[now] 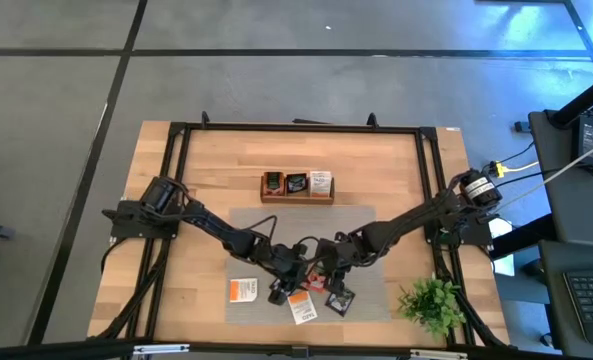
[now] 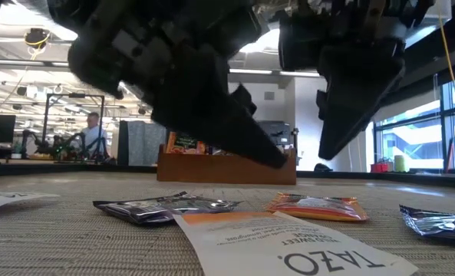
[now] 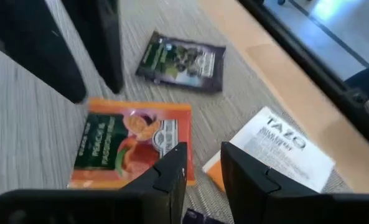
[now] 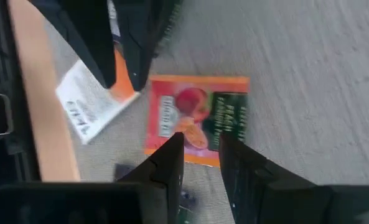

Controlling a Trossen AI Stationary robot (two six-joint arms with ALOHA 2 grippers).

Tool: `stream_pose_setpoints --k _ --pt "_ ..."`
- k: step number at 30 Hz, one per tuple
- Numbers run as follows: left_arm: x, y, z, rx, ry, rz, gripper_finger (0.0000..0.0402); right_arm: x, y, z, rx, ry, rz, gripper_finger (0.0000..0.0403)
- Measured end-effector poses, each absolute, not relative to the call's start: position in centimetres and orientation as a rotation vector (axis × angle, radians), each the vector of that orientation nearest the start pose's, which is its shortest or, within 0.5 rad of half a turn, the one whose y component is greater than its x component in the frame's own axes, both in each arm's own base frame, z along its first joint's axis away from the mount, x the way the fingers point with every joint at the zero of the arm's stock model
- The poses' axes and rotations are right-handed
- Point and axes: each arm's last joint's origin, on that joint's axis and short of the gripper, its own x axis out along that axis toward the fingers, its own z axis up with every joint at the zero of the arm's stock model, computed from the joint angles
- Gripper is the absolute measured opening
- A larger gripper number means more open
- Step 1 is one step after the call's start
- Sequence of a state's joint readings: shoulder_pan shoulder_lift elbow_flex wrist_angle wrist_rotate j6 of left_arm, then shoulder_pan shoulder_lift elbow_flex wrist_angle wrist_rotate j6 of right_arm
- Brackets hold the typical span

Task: Pick & Place Tea
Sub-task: Put the orange tea bag into the left section of the wooden organizer

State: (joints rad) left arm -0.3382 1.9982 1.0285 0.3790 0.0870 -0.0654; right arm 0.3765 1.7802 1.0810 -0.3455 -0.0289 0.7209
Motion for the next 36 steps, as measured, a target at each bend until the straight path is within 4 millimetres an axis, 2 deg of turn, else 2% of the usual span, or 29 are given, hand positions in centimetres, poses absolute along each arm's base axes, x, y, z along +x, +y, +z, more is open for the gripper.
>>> stream_pose_setpoints --k 7,14,18,27,36 --pt "37.6 -13.5 11.7 0.009 0.599 -0.393 0.0094 31.5 12.5 15.1 0.511 1.138 0.009 0.0103" --pt "37.7 -13.5 11.9 0.008 0.578 -0.396 0.0091 31.0 10.8 13.2 0.713 1.065 0.009 0.0103" --pt "37.8 -13.0 11.7 0.005 0.581 -0.384 0.0091 30.7 10.4 12.8 0.719 1.03 0.032 0.0103" --pt "38.8 -12.2 9.1 -0.1 0.593 -0.454 0.0091 30.5 10.3 12.6 0.725 1.049 0.031 0.0104" --pt "38.9 -11.8 9.1 -0.113 0.604 -0.45 0.0095 30.4 10.3 12.5 0.74 1.064 0.011 0.0104"
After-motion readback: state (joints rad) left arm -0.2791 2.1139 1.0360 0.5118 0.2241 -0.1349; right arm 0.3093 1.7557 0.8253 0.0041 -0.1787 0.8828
